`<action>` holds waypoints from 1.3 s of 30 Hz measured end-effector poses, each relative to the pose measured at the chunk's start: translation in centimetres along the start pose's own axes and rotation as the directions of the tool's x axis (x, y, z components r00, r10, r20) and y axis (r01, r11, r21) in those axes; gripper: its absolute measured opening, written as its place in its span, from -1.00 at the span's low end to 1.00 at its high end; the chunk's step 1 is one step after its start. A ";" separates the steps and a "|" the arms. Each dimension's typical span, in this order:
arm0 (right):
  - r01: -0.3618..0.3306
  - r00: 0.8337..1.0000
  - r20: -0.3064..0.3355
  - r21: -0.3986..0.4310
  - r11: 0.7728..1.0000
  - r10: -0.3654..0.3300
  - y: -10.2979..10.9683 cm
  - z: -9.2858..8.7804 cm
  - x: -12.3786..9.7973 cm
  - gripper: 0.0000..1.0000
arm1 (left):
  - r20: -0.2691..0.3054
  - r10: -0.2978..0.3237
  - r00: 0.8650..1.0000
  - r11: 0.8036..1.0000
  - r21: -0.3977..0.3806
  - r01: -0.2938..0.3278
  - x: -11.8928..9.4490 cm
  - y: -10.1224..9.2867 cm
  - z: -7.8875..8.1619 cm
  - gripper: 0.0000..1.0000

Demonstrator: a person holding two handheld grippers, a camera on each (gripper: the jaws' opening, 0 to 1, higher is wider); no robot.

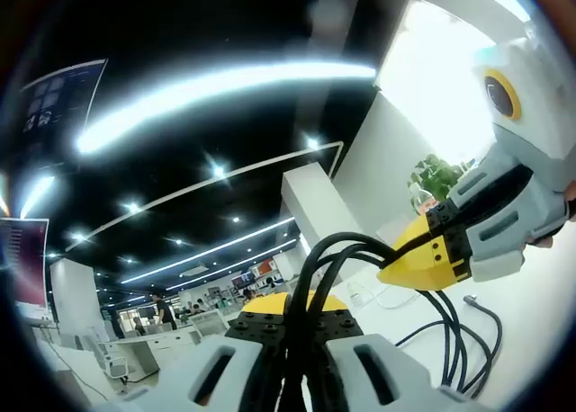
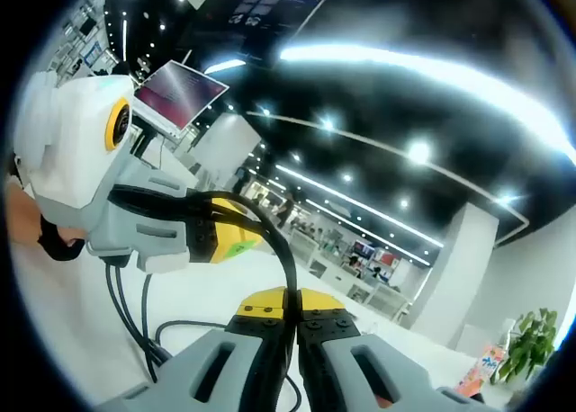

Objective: Coil the Type-C to USB data cable on the desktop and secure it with Velcro straps.

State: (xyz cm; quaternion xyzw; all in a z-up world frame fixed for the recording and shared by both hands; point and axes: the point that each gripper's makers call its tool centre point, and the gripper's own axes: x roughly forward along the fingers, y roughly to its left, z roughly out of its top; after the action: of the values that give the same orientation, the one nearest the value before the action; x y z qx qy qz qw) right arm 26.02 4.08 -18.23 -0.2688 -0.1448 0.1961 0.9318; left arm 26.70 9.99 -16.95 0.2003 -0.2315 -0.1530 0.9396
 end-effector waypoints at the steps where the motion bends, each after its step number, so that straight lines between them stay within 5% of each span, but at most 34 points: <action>1: 0.000 1.000 -0.001 0.005 1.000 0.000 0.0 0.0 0.0 -0.94 | 0.001 0.000 1.000 1.000 0.013 0.000 0.0 0.0 0.1 -0.92; 19: -0.006 1.000 -0.020 0.006 1.000 0.006 -0.1 -0.1 0.5 -0.95 | -0.022 0.011 1.000 1.000 0.016 -0.011 0.2 0.3 -0.6 -0.92; 26: -0.074 0.995 -0.061 0.085 0.994 0.079 -0.3 -0.7 0.4 -0.95 | 0.021 -0.034 0.999 0.999 -0.024 0.034 0.1 -0.3 0.6 -0.92; 32: -0.126 0.985 -0.076 0.281 0.952 0.153 -0.4 -1.2 0.1 -0.94 | 0.034 -0.061 0.998 0.997 -0.042 0.063 0.2 -0.8 0.8 -0.92; 39: -0.120 0.985 -0.087 0.265 0.957 0.148 -0.3 -1.5 0.3 -0.95 | 0.011 -0.064 0.998 0.997 -0.040 0.064 0.3 -0.9 0.3 -0.92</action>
State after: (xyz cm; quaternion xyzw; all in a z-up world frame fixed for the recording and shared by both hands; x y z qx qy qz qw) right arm 26.91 3.30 -19.28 -0.1643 -0.0501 0.2616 0.9498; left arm 26.61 9.01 -17.06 0.1879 -0.2266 -0.1885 0.9369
